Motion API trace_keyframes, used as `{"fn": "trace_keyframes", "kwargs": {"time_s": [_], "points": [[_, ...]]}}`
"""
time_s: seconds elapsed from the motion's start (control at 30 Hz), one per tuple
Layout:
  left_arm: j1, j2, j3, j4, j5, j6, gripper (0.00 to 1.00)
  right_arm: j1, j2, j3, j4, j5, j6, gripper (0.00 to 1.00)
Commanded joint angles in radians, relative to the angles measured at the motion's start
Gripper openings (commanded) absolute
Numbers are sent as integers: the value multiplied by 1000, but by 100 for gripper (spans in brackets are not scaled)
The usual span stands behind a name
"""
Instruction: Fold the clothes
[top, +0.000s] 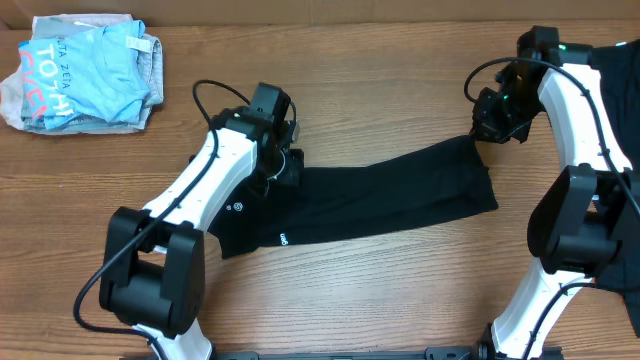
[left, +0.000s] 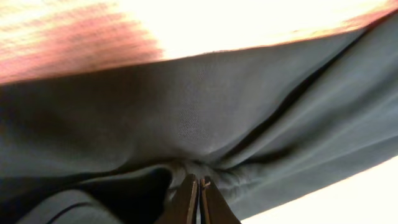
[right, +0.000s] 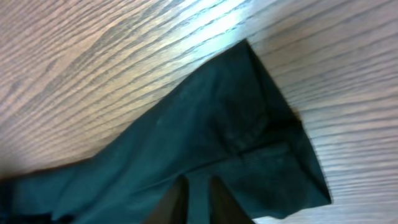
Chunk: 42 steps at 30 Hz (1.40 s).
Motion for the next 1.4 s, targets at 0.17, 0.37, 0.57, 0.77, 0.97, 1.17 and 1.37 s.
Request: {"fn": "trace_keyframes", "kwargs": {"time_s": [0.17, 0.37, 0.57, 0.77, 0.97, 1.17, 1.37], "points": [[38, 129, -26, -11, 10, -17, 4, 27, 0, -79, 51, 3, 5, 4], [60, 178, -26, -27, -27, -17, 4, 27, 1, -238, 157, 10, 29, 4], [99, 178, -26, -100, -179, -72, 4, 27, 1, -344, 242, 13, 48, 4], [172, 178, -27, -182, -262, -80, 4, 27, 1, -439, 343, 108, 123, 6], [263, 178, -27, -204, -346, -86, 5, 27, 1, -449, 331, 173, 162, 4], [371, 178, -21, -200, -434, -114, 4, 27, -8, -433, 307, 176, 212, 4], [455, 178, 102, -270, -436, -114, 4, 28, -68, -313, 216, 176, 208, 4]]}}
